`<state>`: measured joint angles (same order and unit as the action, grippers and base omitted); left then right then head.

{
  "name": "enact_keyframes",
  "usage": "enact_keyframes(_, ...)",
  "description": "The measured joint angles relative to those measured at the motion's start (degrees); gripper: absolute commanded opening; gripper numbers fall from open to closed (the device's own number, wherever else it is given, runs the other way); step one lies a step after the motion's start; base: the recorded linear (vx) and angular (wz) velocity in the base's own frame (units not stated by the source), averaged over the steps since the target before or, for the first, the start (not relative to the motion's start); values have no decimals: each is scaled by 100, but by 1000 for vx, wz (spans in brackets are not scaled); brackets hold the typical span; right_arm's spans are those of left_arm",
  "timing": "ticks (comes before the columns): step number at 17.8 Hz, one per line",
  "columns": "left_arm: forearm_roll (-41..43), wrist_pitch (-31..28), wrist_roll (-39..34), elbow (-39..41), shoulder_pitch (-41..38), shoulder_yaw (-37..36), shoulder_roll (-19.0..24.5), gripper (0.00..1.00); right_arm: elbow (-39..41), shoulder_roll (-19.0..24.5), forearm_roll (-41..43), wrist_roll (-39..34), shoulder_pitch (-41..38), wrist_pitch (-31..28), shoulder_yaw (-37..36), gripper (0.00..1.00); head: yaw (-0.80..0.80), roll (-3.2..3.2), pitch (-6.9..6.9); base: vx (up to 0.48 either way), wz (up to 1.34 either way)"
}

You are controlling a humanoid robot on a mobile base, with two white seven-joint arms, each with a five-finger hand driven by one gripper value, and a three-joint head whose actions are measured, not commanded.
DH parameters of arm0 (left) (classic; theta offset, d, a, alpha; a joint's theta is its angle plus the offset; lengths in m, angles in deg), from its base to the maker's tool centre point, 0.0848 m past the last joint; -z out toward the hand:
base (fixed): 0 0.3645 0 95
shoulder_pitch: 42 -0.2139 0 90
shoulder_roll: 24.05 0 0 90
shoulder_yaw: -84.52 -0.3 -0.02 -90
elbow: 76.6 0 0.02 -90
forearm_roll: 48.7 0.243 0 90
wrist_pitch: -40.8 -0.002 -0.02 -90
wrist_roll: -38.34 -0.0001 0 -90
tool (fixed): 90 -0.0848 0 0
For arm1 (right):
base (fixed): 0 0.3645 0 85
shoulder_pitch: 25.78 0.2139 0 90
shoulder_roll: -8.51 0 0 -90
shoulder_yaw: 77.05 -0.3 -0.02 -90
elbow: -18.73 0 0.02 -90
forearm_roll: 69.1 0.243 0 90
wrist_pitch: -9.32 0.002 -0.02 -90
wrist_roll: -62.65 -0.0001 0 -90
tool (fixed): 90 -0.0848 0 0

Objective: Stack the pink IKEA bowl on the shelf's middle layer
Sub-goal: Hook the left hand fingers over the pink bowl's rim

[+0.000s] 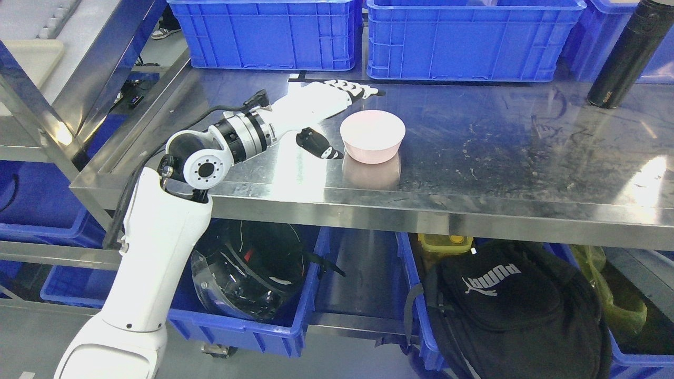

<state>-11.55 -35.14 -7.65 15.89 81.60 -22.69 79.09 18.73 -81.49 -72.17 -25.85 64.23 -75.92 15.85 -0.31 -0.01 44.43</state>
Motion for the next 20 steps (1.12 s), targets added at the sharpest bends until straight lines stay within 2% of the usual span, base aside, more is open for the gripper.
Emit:
enact_keyframes(3,317,38,429,1,58,-74,-162,92,0,0,0,0,0,0,0,100,0,0,0,0,0)
enact_keyframes(8,1220,61,1053,-2,202,-149,-406,91,0,0,0,0,0,0,0,100,0,0,0,0,0)
enact_keyframes(14,2100,73,1172,-190,420,-221,-687,92,0,0,0,0,0,0,0,100,0,0,0,0,0)
enact_keyframes(17,2304,86,1173,-406,476,-246,-856,99,0,0,0,0,0,0,0,100,0,0,0,0,0)
enact_keyframes(20,2405,86,1112,-633,513,-266,-973,94,0,0,0,0,0,0,0,100,0,0,0,0,0)
